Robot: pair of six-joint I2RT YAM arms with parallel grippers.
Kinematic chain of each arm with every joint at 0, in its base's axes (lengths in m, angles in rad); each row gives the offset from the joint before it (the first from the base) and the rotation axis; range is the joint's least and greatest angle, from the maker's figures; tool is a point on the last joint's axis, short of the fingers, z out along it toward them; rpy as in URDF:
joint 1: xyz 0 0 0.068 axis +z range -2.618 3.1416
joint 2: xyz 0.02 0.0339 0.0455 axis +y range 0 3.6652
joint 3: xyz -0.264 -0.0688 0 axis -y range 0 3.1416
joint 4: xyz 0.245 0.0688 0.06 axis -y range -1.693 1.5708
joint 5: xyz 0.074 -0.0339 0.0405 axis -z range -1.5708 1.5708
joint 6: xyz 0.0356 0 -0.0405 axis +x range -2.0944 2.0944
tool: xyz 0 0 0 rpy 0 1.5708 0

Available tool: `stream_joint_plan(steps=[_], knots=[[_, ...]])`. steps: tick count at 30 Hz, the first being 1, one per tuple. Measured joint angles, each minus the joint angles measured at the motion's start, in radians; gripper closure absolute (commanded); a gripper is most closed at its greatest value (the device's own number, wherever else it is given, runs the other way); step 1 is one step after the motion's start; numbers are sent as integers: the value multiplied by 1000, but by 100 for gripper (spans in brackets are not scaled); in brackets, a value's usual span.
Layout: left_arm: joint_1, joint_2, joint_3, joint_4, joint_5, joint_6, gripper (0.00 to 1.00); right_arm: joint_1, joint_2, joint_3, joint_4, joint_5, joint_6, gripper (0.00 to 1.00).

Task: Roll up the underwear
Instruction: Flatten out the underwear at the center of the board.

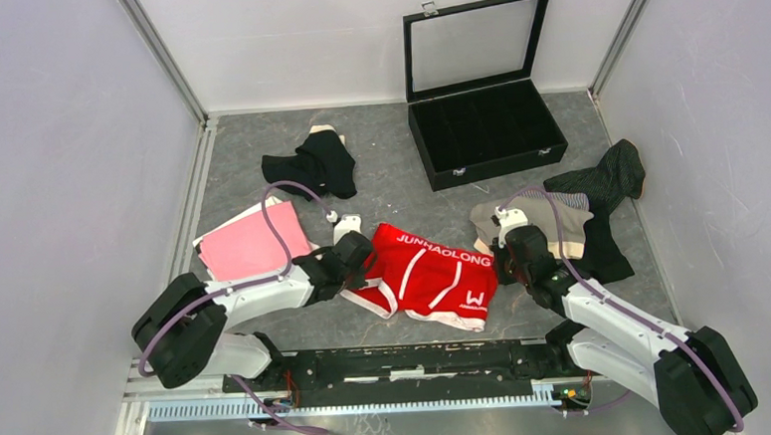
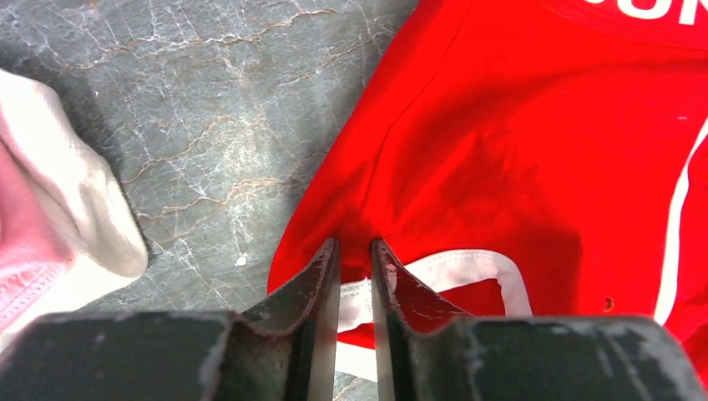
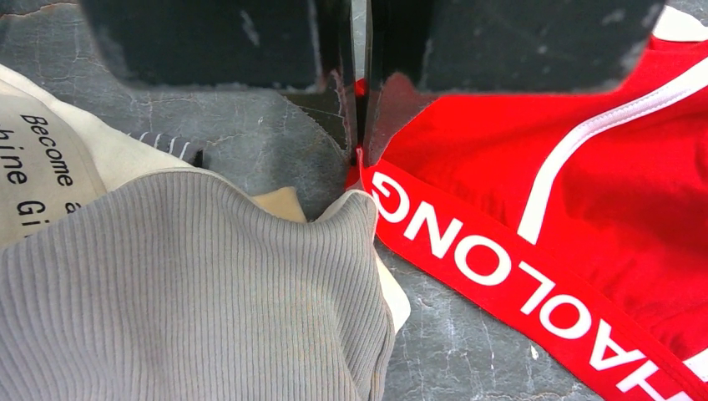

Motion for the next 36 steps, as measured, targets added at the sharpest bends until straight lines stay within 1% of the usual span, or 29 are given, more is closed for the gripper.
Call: stream_joint_plan(steps=[5,6,13,21,25,31,35,36], knots=[[0,12,0,2,-24,11,95,0,0,0,0,-3,-1,95],[0,13,0,2,-26,12,98,0,0,0,0,-3,-1,95],[0,-4,13,-26,-42,16,98,0,0,0,0,-2,-5,97],[0,-223,34,-122,-81,13,98,0,0,0,-2,26,-12,97],[0,-321,34,-183,-107,-7,98,0,10,10,-13,45,-24,94],[-1,-379,19,-271,-131,-67,98,0,36,85,-52,89,-48,94],[-2,-408,-12,-320,-123,-112,98,0,58,130,-55,98,-68,88],[-3,-419,-25,-328,-115,-127,95,0,71,141,-56,89,-79,87]])
